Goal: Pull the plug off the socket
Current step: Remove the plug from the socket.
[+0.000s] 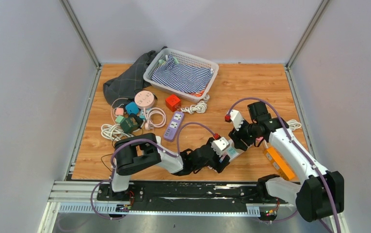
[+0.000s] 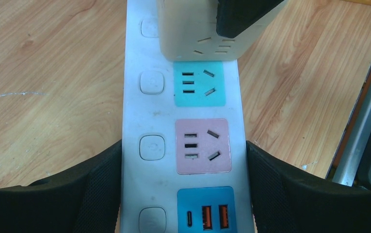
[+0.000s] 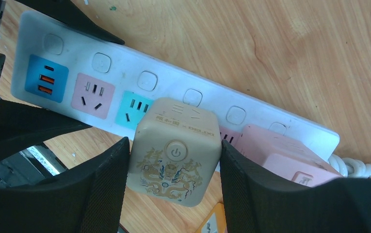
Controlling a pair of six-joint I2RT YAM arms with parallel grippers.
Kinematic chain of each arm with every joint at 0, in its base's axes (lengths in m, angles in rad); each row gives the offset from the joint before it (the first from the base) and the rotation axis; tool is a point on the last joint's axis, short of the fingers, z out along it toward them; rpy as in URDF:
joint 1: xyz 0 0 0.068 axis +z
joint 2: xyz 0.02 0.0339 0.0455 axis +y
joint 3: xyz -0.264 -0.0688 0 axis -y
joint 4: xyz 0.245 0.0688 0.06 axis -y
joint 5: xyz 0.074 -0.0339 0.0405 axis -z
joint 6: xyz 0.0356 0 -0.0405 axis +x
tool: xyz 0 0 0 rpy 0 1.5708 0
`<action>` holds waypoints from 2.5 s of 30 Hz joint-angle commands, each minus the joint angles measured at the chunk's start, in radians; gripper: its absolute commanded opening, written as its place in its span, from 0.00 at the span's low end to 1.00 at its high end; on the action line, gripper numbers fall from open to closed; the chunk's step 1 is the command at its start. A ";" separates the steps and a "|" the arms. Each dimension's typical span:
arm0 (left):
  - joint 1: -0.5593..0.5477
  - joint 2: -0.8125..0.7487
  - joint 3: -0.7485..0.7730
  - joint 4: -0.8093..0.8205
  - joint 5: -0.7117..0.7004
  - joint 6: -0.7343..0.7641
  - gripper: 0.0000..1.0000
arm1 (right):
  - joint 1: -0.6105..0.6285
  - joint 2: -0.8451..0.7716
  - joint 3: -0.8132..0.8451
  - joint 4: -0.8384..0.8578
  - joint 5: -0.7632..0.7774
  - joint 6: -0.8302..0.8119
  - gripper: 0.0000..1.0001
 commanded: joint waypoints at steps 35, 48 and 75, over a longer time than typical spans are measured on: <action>0.024 -0.395 -0.172 0.015 0.063 0.096 0.97 | -0.162 -0.361 0.002 0.005 -0.080 0.037 1.00; 0.114 -0.456 -0.087 -0.142 0.313 -0.106 1.00 | -0.258 -0.343 -0.005 0.039 -0.026 0.143 0.89; -0.018 -0.052 0.509 -0.789 -0.051 0.240 0.97 | -0.392 -0.279 -0.025 0.088 0.058 0.173 0.88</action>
